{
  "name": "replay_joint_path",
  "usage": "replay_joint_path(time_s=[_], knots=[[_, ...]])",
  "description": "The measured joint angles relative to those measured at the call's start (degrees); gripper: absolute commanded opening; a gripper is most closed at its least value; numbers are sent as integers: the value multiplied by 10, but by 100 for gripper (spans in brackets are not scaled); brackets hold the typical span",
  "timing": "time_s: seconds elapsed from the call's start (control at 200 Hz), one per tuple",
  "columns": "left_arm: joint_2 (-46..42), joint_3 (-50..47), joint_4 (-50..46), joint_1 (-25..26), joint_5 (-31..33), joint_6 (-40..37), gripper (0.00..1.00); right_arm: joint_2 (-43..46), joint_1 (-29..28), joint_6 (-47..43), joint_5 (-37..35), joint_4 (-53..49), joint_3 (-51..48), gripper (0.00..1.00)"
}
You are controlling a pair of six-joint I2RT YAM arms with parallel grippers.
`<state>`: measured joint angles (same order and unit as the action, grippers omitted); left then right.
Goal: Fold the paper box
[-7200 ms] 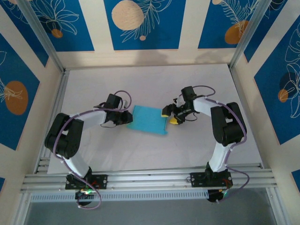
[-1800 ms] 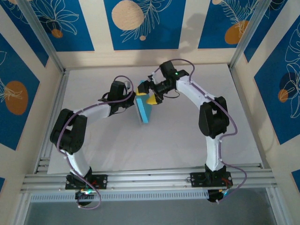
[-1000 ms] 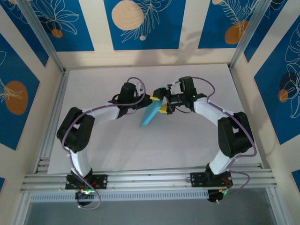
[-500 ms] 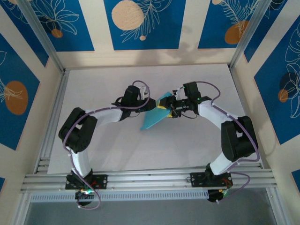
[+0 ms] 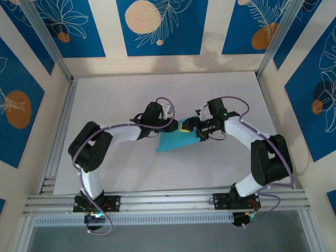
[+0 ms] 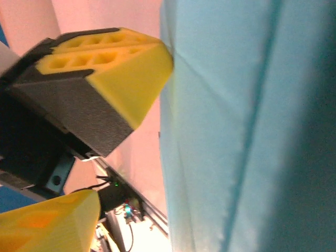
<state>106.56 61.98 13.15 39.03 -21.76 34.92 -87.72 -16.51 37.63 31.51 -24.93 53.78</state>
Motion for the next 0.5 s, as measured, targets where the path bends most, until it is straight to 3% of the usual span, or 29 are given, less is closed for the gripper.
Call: replay_joint_path(time_s=[0.25,0.35,0.42,0.5], knots=[[-7,-6,1,5,12,-19,11,15,10,4,0,4,-26,40],[-25,-18,-3,6,21,-32,20,25,10,20,4,7,-30,36],[-42,-26,-17,6,35,-50,34,34,11,30,9,11,-30,32],[-74,-37,-44,6,59,-89,42,43,12,45,18,15,-30,27]])
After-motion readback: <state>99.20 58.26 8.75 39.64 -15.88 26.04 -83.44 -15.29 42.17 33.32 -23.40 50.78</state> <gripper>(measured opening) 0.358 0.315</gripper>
